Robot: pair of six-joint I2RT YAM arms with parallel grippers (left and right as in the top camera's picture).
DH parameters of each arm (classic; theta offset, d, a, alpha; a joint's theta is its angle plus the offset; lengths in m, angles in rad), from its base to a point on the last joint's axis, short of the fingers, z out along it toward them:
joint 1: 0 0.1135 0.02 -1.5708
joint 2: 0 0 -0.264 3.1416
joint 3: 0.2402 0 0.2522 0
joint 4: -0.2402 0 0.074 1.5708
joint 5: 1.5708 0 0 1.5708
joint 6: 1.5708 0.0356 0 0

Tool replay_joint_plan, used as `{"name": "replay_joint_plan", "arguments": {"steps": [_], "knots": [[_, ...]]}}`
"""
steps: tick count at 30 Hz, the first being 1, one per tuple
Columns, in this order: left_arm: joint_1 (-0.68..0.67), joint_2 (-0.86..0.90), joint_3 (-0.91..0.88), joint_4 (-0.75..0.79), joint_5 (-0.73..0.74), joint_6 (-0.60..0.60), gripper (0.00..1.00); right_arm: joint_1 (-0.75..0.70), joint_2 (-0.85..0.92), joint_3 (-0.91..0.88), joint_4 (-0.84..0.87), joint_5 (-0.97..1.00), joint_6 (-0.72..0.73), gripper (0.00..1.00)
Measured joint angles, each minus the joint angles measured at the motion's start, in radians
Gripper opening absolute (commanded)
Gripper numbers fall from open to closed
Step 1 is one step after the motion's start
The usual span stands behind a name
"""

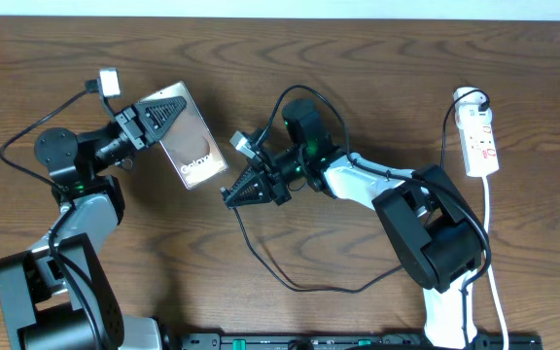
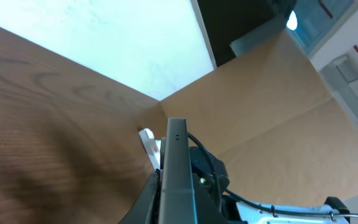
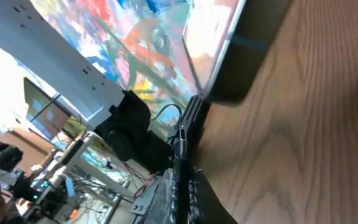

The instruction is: Plug charger to phone and switch on socket

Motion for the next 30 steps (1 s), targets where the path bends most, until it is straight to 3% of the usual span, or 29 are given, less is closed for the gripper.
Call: {"name": "replay_joint_plan", "arguments": {"steps": [30], "knots": [[-0.018, 0.000, 0.000, -0.070, 0.012, 0.074, 0.07, 0.041, 0.000, 0.000, 0.096, 0.013, 0.004, 0.01]]}}
